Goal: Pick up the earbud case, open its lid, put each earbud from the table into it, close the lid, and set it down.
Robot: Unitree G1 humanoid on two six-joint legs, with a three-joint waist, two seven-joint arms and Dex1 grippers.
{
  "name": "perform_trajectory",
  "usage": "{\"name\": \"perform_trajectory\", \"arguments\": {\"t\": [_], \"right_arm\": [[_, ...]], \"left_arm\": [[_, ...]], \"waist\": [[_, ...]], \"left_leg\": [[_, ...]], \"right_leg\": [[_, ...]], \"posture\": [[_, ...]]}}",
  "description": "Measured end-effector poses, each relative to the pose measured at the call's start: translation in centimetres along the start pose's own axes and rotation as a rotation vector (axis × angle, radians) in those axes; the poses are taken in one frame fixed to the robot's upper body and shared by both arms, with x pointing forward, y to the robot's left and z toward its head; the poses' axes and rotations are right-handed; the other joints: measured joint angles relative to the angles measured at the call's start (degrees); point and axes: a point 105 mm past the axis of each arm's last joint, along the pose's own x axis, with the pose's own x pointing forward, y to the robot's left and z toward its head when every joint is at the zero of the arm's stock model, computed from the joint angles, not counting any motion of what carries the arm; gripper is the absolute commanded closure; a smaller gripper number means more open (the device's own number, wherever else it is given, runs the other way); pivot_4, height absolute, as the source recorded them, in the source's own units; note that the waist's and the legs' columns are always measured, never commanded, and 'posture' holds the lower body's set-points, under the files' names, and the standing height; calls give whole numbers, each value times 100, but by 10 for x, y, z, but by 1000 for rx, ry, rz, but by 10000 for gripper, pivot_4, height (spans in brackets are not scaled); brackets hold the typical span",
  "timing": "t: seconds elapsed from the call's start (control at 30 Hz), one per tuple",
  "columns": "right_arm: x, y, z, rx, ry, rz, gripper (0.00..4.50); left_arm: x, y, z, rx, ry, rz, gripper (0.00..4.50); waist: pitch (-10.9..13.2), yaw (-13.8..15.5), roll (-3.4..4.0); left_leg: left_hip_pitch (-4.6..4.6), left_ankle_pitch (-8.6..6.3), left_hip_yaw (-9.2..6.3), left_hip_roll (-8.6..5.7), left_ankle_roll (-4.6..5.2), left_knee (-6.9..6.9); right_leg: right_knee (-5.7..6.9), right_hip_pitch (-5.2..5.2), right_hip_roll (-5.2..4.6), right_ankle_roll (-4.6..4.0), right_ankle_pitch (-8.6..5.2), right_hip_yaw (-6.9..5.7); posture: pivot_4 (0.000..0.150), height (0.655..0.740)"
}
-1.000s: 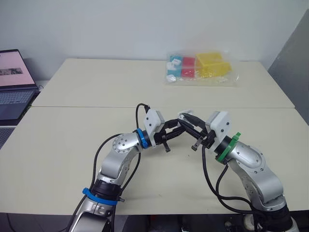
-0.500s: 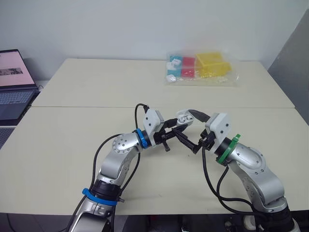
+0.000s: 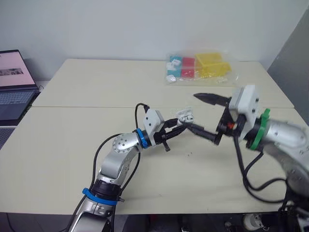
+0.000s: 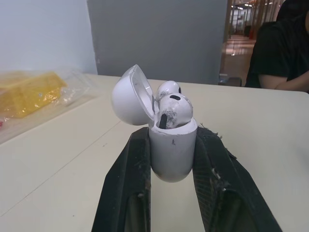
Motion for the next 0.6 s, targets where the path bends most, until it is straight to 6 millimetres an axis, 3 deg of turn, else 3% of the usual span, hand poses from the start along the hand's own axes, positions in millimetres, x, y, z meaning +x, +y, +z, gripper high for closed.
{"name": "perform_trajectory", "arguments": {"t": [0.17,0.27,0.43,0.6], "right_arm": [[12,-35,-13,13,138,-1,34373],[18,-44,-23,4,201,9,44744],[28,-46,-38,16,298,93,45000],[32,-26,-52,45,384,286,45000]], "left_arm": [[1,-4,2,25,-2,-35,36987],[3,-7,1,28,1,-53,36987],[4,-9,0,36,7,-70,36987],[5,-12,-1,38,12,-88,36987]], "waist": [[0,-1,0],[0,4,0],[0,2,0],[0,3,0]], "left_leg": [[-18,-1,7,1,1,-9],[-25,-1,7,6,1,-11],[-24,-1,12,6,1,-9],[-23,-1,8,8,1,-8]], "right_leg": [[-9,-21,3,-2,-1,6],[-10,-27,1,-4,0,7],[-10,-27,-4,-2,0,4],[-6,-27,-3,-2,0,4]], "posture": [[1500,7400],[1500,7400],[1500,7400],[1500,7400]]}}
